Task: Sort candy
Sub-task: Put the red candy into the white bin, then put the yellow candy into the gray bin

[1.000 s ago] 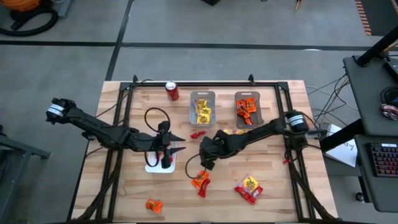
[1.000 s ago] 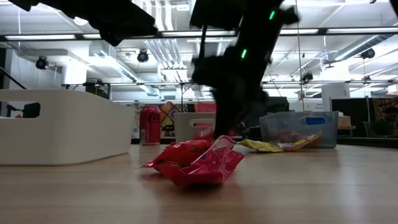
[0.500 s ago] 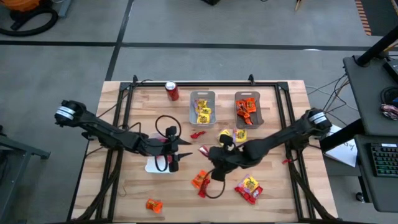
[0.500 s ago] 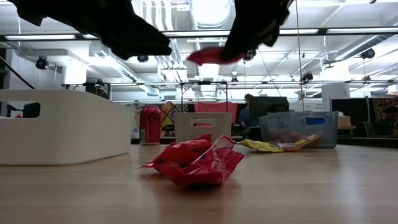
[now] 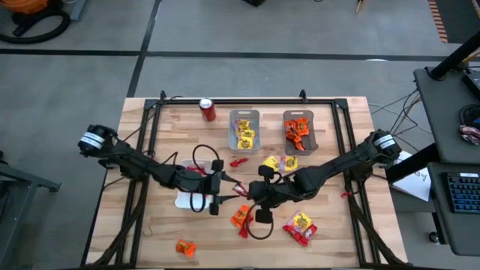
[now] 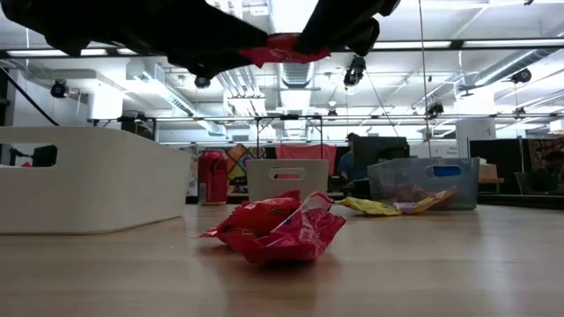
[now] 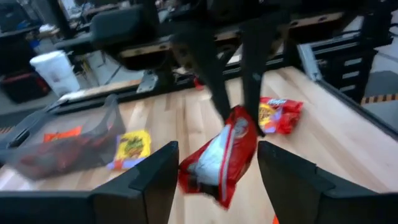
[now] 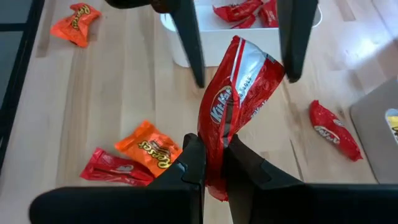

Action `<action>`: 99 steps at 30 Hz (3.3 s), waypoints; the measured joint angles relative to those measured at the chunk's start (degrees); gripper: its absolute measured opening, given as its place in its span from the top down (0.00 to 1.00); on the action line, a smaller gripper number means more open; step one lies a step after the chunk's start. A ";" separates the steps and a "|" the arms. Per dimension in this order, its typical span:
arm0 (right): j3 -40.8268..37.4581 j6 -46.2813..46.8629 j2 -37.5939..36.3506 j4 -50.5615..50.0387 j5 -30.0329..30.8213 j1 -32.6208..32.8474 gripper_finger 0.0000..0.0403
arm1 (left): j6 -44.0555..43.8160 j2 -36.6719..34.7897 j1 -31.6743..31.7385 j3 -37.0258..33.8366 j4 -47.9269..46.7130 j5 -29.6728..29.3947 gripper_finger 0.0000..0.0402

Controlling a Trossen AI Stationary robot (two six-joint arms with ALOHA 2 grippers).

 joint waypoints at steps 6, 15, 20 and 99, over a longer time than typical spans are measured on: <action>0.00 -0.28 0.00 0.00 -0.34 -0.12 0.93 | 0.38 0.65 0.04 0.00 0.54 0.64 0.60; -0.02 0.42 -0.07 0.67 0.08 -0.34 0.86 | -0.06 -0.15 0.15 0.00 0.15 0.71 0.96; -0.02 1.01 -0.53 1.53 0.16 -0.38 0.70 | -0.31 -3.48 0.13 0.00 -4.58 0.39 0.92; -7.54 21.99 7.94 -14.92 0.07 -18.37 0.50 | -11.00 -18.12 -3.23 8.55 -45.36 -12.90 0.59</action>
